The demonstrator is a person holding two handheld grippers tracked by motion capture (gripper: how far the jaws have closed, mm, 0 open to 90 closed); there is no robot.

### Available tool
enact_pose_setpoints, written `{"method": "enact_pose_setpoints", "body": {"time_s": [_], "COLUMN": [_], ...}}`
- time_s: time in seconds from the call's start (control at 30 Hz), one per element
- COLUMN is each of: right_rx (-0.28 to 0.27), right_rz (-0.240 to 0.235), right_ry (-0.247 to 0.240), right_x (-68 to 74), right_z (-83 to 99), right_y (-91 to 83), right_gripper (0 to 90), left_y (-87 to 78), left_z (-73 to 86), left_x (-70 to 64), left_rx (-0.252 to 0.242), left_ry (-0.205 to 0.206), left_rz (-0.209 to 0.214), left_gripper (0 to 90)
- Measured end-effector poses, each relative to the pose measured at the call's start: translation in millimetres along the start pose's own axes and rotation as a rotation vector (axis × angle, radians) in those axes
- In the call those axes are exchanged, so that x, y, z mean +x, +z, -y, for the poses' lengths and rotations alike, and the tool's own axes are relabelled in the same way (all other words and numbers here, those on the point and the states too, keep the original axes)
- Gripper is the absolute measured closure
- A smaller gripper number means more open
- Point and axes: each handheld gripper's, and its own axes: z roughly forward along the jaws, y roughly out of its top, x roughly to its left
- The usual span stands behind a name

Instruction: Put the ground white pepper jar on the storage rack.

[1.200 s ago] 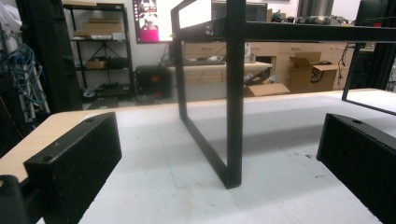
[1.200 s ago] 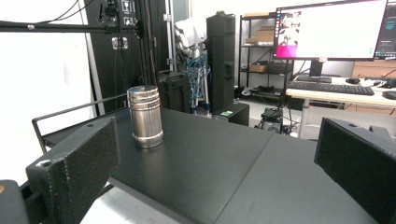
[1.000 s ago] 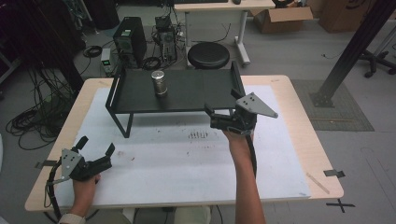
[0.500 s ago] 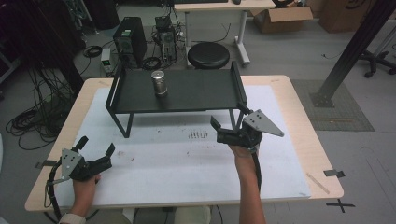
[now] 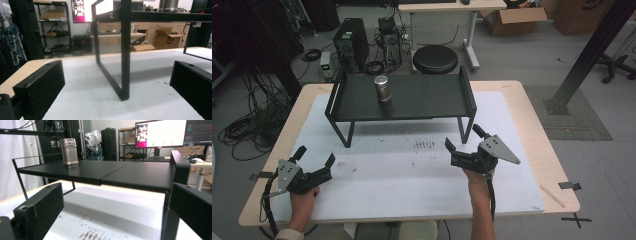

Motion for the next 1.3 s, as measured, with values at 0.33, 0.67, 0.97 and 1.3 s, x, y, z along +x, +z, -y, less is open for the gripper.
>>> {"method": "enact_pose_setpoints", "body": {"time_s": [0.33,0.67,0.97,1.3], "right_rx": [0.024,0.041,0.043,0.013], "right_rz": [0.043,0.065,0.087,0.100], "right_ry": [0.042,0.044,0.008,-0.058], "right_x": [-5.9,-6.7,-3.6,3.5], "right_z": [38.4,57.3,68.6,70.8], "right_y": [-8.9,-10.8,-13.0,-15.5], "right_gripper": [0.0,0.0,0.0,0.0], "left_y": [0.0,-0.1,0.0,-0.1], "left_z": [0.1,0.0,0.0,0.1], "left_x": [-0.2,-0.1,-0.2,-0.3], "left_rx": [-0.001,-0.001,-0.001,-0.001], "left_ry": [-0.001,0.000,0.000,0.001], "left_rz": [-0.001,0.000,-0.001,-0.001], "left_gripper": [0.3,0.2,0.2,0.2]}}
